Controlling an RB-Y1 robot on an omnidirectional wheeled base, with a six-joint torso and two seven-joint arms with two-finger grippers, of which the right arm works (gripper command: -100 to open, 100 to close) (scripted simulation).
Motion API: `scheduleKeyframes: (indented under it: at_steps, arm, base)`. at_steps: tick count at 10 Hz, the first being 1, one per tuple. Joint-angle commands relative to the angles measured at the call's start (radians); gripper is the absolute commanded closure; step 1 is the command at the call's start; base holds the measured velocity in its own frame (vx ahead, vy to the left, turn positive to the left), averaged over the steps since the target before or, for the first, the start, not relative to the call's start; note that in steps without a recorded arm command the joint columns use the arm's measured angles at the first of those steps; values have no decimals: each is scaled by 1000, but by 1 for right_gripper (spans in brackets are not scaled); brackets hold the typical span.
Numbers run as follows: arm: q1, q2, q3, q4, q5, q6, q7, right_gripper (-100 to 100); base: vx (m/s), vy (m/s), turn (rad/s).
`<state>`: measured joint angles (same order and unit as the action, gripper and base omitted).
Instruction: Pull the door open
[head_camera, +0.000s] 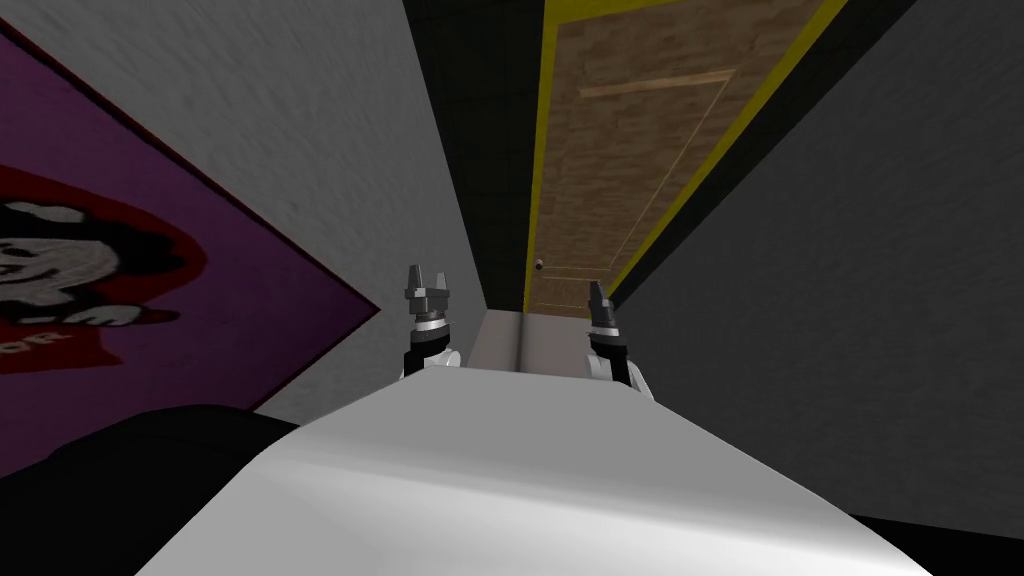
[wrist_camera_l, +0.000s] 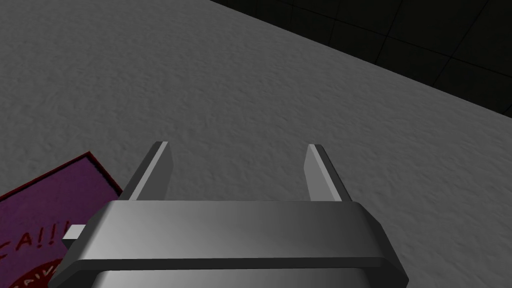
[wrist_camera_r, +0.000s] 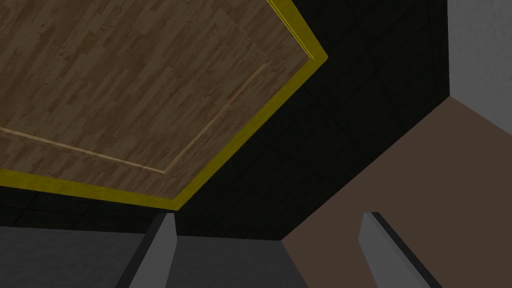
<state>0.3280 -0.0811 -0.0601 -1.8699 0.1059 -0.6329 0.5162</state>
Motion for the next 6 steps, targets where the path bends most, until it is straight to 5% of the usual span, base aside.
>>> scheduleKeyframes:
  at_steps: [1, 6]
  arm:
    - [-14, -2, -4, 43, 8, -7, 34, -100]
    - [-48, -6, -16, 155, 32, -21, 130, -100]
  base:
    - [98, 11, -7]
    - [99, 23, -6]
